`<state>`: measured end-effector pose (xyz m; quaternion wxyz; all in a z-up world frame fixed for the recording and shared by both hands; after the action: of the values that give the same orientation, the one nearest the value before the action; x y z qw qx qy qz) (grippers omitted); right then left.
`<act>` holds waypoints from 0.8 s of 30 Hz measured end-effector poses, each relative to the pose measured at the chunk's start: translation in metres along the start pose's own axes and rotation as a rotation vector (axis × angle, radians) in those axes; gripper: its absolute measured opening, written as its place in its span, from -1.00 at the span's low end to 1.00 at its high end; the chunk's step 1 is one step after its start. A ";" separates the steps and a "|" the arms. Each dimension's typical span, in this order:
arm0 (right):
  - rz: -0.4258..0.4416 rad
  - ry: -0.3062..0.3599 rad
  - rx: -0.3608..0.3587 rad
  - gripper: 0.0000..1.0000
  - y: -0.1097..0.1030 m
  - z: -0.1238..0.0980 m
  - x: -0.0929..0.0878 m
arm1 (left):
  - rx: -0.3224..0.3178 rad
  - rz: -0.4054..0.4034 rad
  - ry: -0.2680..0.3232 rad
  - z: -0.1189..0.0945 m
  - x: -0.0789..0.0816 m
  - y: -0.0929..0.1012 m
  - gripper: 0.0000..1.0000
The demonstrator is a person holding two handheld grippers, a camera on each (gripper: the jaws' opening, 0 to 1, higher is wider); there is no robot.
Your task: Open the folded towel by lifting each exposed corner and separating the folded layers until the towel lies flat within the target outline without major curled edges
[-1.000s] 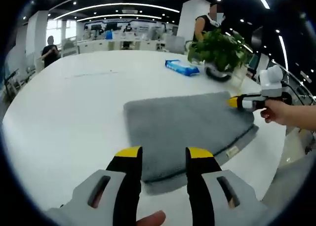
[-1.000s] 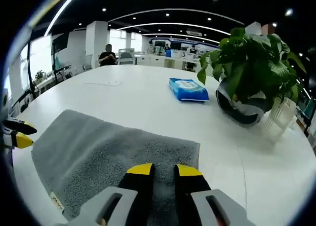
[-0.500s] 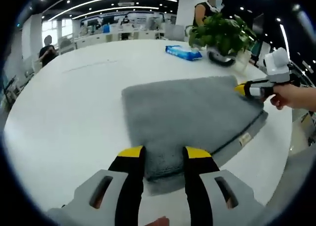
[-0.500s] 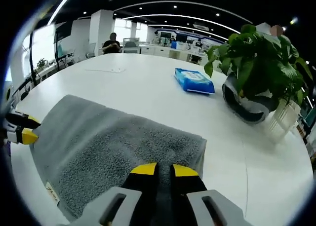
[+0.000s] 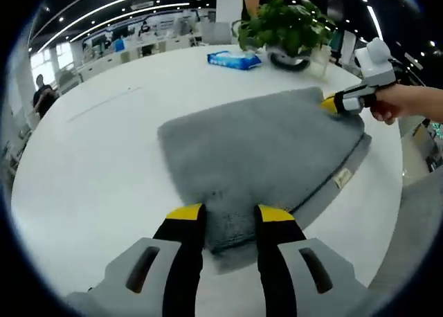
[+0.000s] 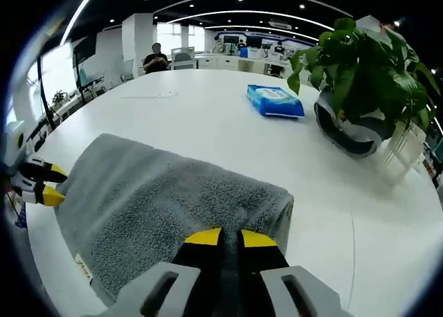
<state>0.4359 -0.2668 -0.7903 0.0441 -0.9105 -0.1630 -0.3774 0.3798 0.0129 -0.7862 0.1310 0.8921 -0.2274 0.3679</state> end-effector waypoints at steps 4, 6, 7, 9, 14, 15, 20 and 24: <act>0.011 -0.015 0.005 -0.90 -0.007 -0.007 -0.008 | -0.026 0.048 -0.052 0.001 0.001 0.000 -0.45; 0.018 -0.019 -0.004 -0.90 -0.010 -0.011 -0.011 | -0.047 0.064 -0.071 0.001 0.001 -0.002 -0.46; 0.017 -0.016 -0.014 -0.90 -0.011 -0.012 -0.013 | -0.057 0.073 -0.078 0.002 0.002 -0.003 -0.46; -0.017 -0.029 -0.022 -0.91 -0.014 -0.015 -0.016 | -0.066 0.094 -0.080 0.003 0.003 -0.006 -0.46; -0.014 -0.074 -0.024 -0.91 -0.018 -0.021 -0.021 | -0.109 0.135 -0.105 0.003 0.004 -0.012 -0.46; -0.015 -0.082 -0.019 -0.91 -0.020 -0.022 -0.022 | -0.113 0.139 -0.111 0.004 0.005 -0.014 -0.46; 0.026 -0.112 0.001 -0.91 -0.031 -0.034 -0.033 | -0.143 0.176 -0.133 0.004 0.006 -0.022 -0.46; 0.036 -0.115 -0.007 -0.91 -0.041 -0.042 -0.040 | -0.163 0.212 -0.143 0.004 0.006 -0.027 -0.46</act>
<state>0.3676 -0.2467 -0.7897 0.0385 -0.9336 -0.1473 -0.3244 0.4002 0.0328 -0.7864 0.1467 0.8734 -0.3582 0.2957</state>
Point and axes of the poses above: the point that each gripper's makers call its tool centre point, and the gripper's own axes: z roughly forward along the fingers, y roughly to its right, x roughly out of its top, the point moved 2 cm from there along -z, roughly backward along the fingers, and after that the axes turned 1 degree about -z, right-handed, at the moved point
